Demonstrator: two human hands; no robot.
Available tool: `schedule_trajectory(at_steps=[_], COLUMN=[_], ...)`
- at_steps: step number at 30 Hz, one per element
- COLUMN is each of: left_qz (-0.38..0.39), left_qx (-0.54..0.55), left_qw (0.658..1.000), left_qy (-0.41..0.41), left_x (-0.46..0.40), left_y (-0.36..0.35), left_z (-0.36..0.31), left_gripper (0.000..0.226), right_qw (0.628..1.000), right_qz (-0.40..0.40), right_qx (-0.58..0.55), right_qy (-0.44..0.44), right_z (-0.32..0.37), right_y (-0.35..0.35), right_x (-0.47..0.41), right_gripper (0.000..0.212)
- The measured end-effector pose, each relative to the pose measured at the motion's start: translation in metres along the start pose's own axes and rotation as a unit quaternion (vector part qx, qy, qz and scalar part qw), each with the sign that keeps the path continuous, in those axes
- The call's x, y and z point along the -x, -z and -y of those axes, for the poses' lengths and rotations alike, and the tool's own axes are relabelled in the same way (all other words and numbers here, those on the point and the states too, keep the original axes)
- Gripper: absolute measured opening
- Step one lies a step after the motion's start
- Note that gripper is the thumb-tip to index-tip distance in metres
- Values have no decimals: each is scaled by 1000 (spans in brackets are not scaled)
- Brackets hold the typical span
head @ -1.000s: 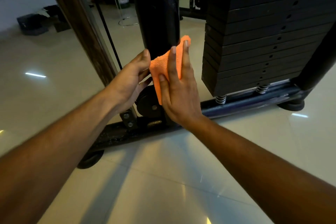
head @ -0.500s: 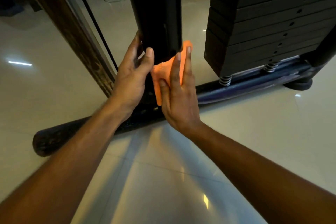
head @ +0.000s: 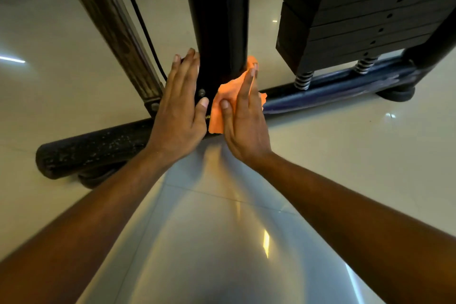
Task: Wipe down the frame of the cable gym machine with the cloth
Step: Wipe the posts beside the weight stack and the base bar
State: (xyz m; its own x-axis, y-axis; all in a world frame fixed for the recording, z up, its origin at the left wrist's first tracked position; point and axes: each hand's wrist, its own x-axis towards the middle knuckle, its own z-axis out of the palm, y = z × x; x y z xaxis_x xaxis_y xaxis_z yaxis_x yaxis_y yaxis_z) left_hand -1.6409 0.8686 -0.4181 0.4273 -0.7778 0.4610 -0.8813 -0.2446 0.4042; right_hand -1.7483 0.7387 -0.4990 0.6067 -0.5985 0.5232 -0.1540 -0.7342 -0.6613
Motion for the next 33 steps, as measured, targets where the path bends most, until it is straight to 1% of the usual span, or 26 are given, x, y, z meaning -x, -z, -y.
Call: schedule_trajectory(at_steps=[2, 4, 7, 8, 10, 12, 14, 15, 17, 19, 21, 22, 23, 25, 26, 27, 28, 29, 31, 32, 33], left_qz=[-13, -17, -11, -9, -5, -1, 1, 1, -2, -3, -4, -5, -6, -10, -13, -14, -13, -12, -12, -12, -12], left_qx=[-71, -138, -234, -259, -289, -298, -303, -303, -304, -303, -306, -306, -305, -304, -302, -299, -295, -292, -295, -296, -296], left_qw=[997, 990, 971, 965, 956, 953, 952, 952, 952, 952, 951, 951, 951, 952, 952, 953, 955, 956, 955, 955, 954], left_qy=[-16, -36, -50, -50, -48, -48, -48, -47, -42, -39, -42, -43, -44, -42, -39, -36, -34, -32, -30, -31, -32], left_x=[9, 17, 28, 30, 34, 39, 42, 43, 44, 44, 45, 45, 45, 43, 43, 42, 41, 41, 42, 42, 42], left_y=[-5, -8, -14, -17, -22, -28, -34, -37, -43, -45, -46, -46, -46, -48, -50, -50, -51, -52, -52, -52, -51], left_z=[2, 5, 13, 14, 17, 19, 21, 22, 23, 23, 25, 25, 25, 23, 22, 20, 19, 18, 19, 19, 20], left_gripper=[79, 83, 86, 86, 88, 89, 89, 89, 90, 91, 91, 91, 91, 90, 90, 89, 89, 90, 90, 91, 91], right_qw=[999, 993, 962, 957, 968, 988, 993, 992, 981, 955, 932, 933, 944, 972, 978, 981, 981, 978, 964, 957, 956], right_qz=[17, 50, 93, 101, 87, 47, 10, 3, 28, 69, 94, 92, 78, 37, 18, 7, 11, 25, 66, 83, 89], right_qx=[30, 102, 227, 243, 219, 145, 105, 118, 190, 271, 320, 318, 295, 232, 207, 190, 186, 201, 257, 273, 272], right_qy=[1, 40, 116, 123, 92, 7, -50, -50, 7, 95, 140, 140, 123, 28, -19, -46, -54, -44, 25, 57, 66], right_z=[-6, -27, -61, -66, -59, -38, -23, -23, -40, -67, -84, -84, -80, -60, -49, -42, -41, -45, -64, -71, -74], right_y=[-2, 1, 8, 10, 4, -9, -21, -23, -17, -1, 13, 15, 13, -3, -12, -17, -18, -14, 3, 11, 15], right_x=[5, 17, 32, 34, 34, 32, 31, 30, 32, 32, 33, 33, 32, 28, 25, 24, 24, 25, 27, 27, 25], right_gripper=[87, 84, 85, 84, 83, 83, 83, 84, 86, 88, 89, 87, 82, 78, 77, 77, 78, 80, 83, 82, 81])
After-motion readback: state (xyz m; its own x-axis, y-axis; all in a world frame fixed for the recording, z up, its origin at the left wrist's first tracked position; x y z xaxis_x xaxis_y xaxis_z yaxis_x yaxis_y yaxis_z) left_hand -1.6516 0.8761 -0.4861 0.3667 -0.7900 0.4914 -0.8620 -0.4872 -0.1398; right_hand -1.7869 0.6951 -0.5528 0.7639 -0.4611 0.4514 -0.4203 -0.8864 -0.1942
